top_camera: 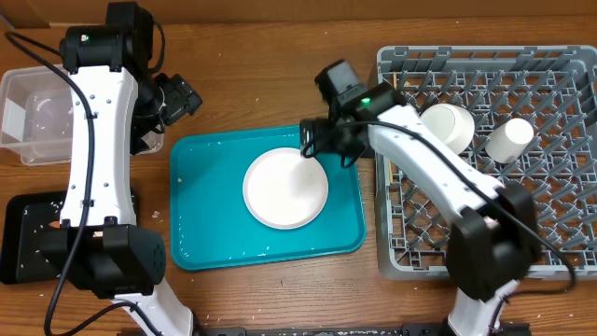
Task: Sort waste into correct bins and load items into the dishwasher
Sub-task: 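Move the right gripper from the rack toward the white plate, then close the right gripper on the white plate rim and lift it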
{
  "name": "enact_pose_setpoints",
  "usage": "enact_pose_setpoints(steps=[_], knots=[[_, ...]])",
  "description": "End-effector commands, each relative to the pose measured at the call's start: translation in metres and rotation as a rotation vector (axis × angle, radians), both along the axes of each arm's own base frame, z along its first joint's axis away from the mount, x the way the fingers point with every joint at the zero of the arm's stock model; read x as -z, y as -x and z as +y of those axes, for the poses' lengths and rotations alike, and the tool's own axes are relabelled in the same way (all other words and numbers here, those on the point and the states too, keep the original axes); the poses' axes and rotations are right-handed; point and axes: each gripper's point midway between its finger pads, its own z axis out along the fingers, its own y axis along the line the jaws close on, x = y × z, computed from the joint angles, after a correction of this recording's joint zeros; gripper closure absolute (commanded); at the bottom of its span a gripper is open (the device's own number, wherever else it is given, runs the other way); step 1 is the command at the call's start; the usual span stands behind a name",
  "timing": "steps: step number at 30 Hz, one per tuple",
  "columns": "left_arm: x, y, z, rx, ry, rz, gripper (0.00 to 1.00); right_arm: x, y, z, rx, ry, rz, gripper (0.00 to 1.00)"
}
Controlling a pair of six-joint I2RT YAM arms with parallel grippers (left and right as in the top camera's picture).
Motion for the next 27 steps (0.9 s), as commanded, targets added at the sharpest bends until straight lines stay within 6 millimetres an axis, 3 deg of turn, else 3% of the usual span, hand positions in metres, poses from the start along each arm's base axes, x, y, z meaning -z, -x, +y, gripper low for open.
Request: enact_pose_setpoints(steps=[1,6,8,11,16,22,27], knots=[[-0.008,0.001,-0.003,-0.002,0.008,-0.028,0.00,0.029,0.021,0.008,-0.044,-0.017,0.137,0.00],[-0.009,-0.001,-0.002,-0.002,0.007,-0.034,0.00,0.061,0.036,0.001,-0.043,0.045,0.248,0.00],[-0.009,-0.001,-0.002,-0.002,0.007,-0.034,0.00,0.067,0.039,0.000,-0.043,0.058,0.269,0.06],[-0.009,-0.001,-0.002,-0.002,0.007,-0.034,0.00,0.070,0.043,0.003,-0.054,0.064,0.276,0.18],[-0.009,-0.001,-0.002,-0.002,0.006,-0.034,0.00,0.081,0.052,0.013,-0.091,0.067,0.272,0.19],[-0.009,-0.001,-0.002,-0.002,0.007,-0.035,0.00,0.085,0.058,0.018,-0.106,0.072,0.276,0.35],[-0.009,-0.001,-0.002,-0.002,0.007,-0.034,0.00,0.087,0.056,0.013,-0.103,0.100,0.261,0.42]])
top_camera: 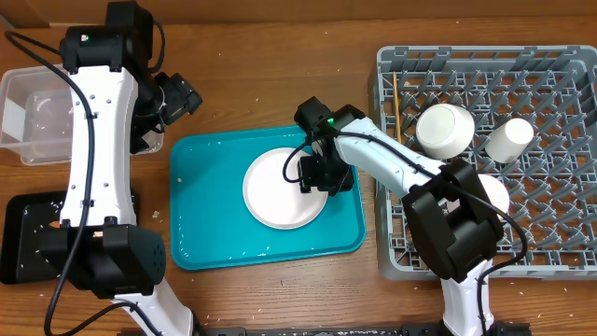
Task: Sort waste into correct bins and load items into the dishwasher
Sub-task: 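Close the right gripper on the white plate rim and lift it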
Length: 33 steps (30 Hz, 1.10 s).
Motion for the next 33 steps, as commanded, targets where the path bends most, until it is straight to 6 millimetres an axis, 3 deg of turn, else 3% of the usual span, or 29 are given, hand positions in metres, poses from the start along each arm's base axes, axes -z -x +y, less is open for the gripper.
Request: enact_pose_setpoints(steps=[1,9,18,23,25,27,33], knots=[[-0.008,0.001,-0.002,-0.002,0.007,-0.026,0.00,0.005,-0.001,-0.007,0.000,0.043,-0.010,0.42],[-0.008,0.001,-0.002,-0.002,0.007,-0.026,0.00,0.006,-0.003,-0.009,-0.001,0.052,-0.023,0.52],[-0.008,0.001,-0.002,-0.002,0.007,-0.027,0.00,0.021,0.000,-0.014,-0.001,0.067,-0.031,0.52],[-0.008,0.001,-0.002,-0.002,0.007,-0.027,0.00,0.021,0.000,-0.015,0.000,0.068,-0.029,0.69],[-0.008,0.001,-0.002,-0.002,0.007,-0.027,0.00,0.021,0.001,-0.015,0.000,0.069,-0.027,0.86],[-0.008,0.001,-0.002,-0.002,0.007,-0.027,0.00,0.020,0.000,-0.014,0.000,0.069,-0.028,0.96],[-0.008,0.001,-0.002,-0.002,0.007,-0.027,0.00,-0.006,-0.014,-0.020,0.019,0.089,-0.048,0.96]])
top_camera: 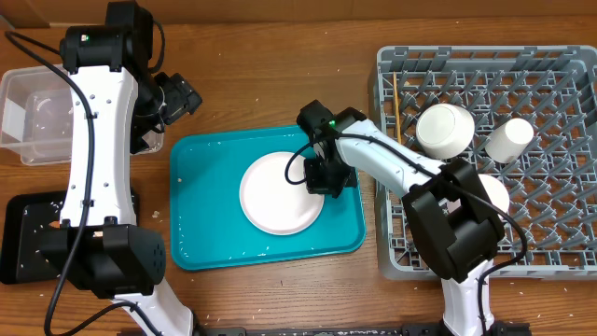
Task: Sort waste into correct bins and load items into the dishwasher
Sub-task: 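Close the right gripper on the white plate rim and lift it, then carry the plate right over the grey dish rack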
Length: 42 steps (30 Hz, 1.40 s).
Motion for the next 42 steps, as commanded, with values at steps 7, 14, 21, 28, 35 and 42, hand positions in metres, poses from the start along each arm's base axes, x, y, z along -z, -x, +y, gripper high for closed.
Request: enact_pose_setpoints(steps=[7,14,21,28,35,42], knots=[[-0.008,0.001,-0.002,-0.002,0.007,-0.027,0.00,-0.078,-0.056,-0.059,0.096,0.224,-0.211,0.96],[-0.008,0.001,-0.002,-0.002,0.007,-0.027,0.00,-0.175,-0.099,-0.130,0.291,0.293,-0.430,0.96],[-0.009,0.000,-0.002,-0.002,0.007,-0.030,0.00,-0.239,-0.117,-0.218,0.490,0.337,-0.580,0.96],[-0.009,-0.002,-0.002,-0.002,0.006,-0.039,0.00,-0.260,-0.112,-0.322,0.687,0.597,-0.640,0.96],[-0.009,-0.005,-0.002,-0.002,0.006,-0.050,0.00,-0.281,-0.112,-0.386,0.822,0.740,-0.722,0.96],[-0.009,-0.005,-0.002,-0.002,0.006,-0.050,0.00,-0.283,-0.112,-0.398,0.798,0.761,-0.723,0.96]])
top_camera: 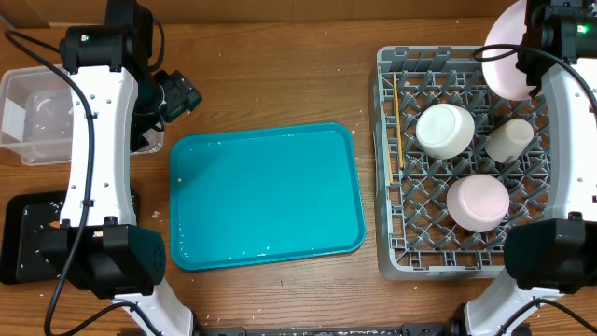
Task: Sort waste into correct bins and load items into the dishwasher
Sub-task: 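Carry the plate right over the grey dish rack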
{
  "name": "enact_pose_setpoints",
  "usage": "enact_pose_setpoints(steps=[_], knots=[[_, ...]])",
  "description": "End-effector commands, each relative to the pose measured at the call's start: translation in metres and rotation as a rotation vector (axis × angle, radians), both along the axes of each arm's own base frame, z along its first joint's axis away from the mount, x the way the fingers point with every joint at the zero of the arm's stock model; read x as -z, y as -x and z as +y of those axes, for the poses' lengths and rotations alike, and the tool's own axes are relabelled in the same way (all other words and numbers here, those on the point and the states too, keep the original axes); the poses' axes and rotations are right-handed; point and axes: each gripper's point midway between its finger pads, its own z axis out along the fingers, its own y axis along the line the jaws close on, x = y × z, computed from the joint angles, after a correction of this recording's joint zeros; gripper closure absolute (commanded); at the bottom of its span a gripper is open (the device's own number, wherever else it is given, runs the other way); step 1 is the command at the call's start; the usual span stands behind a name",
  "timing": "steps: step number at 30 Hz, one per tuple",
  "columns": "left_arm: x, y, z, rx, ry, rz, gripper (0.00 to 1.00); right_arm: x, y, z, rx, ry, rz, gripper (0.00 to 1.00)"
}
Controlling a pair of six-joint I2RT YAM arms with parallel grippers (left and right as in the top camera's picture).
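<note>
A white plate (pixel 504 58) hangs tilted above the far right corner of the grey dish rack (pixel 387 187), with my right gripper (pixel 528 56) shut on its right rim. In the rack sit a white bowl (pixel 446 129), a white cup (pixel 508 140), a pinkish bowl (pixel 478 201) and a wooden chopstick (pixel 395 117). The teal tray (pixel 266 196) lies mid-table. My left gripper (pixel 183 95) hovers off the tray's far left corner; its fingers are too dark to read.
A clear plastic bin (pixel 33 112) stands at the left edge, and a black bin (pixel 19 238) sits in front of it. The left arm's white link spans between them and the tray. Bare wooden table lies behind the tray.
The plate has left the teal tray and is now held by my right gripper over the rack's far right corner. The right arm has gone from the tray to the top right. The left arm has not moved.
My right gripper first stood at the tray's far edge beside the plate. Then it was low at the plate's right rim, and the plate had shifted slightly left. Now the plate is off the tray, held above the rack. The left arm stayed still throughout.
</note>
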Motion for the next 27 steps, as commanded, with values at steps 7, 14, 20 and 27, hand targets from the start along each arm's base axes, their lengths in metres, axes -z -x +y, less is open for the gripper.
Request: enact_pose_setpoints(steps=[7,14,20,27], knots=[[-0.009,0.001,-0.002,-0.002,0.007,-0.027,0.00,-0.003,-0.004,-0.011,-0.010,0.108,0.015,0.96],[-0.009,0.001,-0.002,-0.002,0.007,-0.027,0.00,-0.019,-0.014,-0.040,0.010,0.291,0.018,0.96],[-0.009,0.001,-0.002,-0.002,0.007,-0.027,0.00,-0.025,-0.010,-0.074,0.063,0.298,-0.015,0.96],[-0.009,0.001,-0.002,-0.002,0.007,-0.028,0.00,-0.002,0.001,-0.111,0.023,0.146,-0.008,0.96]])
